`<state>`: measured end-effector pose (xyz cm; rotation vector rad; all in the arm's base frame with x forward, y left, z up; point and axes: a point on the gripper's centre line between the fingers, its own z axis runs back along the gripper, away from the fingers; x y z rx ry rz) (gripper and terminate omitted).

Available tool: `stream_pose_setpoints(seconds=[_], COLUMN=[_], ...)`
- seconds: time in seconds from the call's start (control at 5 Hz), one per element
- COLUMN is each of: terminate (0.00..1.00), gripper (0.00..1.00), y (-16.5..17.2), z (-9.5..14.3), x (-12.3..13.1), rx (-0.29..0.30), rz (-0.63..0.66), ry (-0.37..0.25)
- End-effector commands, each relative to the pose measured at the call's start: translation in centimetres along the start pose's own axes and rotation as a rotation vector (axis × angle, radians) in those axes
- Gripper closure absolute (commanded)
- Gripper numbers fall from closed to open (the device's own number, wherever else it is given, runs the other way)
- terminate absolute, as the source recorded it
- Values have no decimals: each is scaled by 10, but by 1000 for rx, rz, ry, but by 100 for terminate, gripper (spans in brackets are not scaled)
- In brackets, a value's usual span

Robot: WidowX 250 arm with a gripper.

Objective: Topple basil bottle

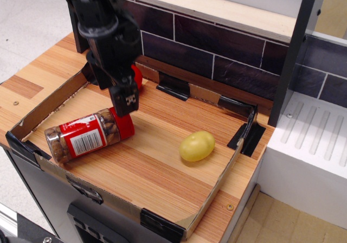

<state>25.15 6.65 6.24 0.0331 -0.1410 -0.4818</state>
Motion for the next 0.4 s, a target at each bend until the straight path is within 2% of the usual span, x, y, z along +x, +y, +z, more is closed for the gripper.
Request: stream_pose_setpoints(seconds=[0.0, 0.2], terminate=[0, 100], gripper=[0, 0], y=[11, 11], z=[19, 19], x=[13, 13], rx=[24, 24], rz=[34, 34], ry=[-32, -32])
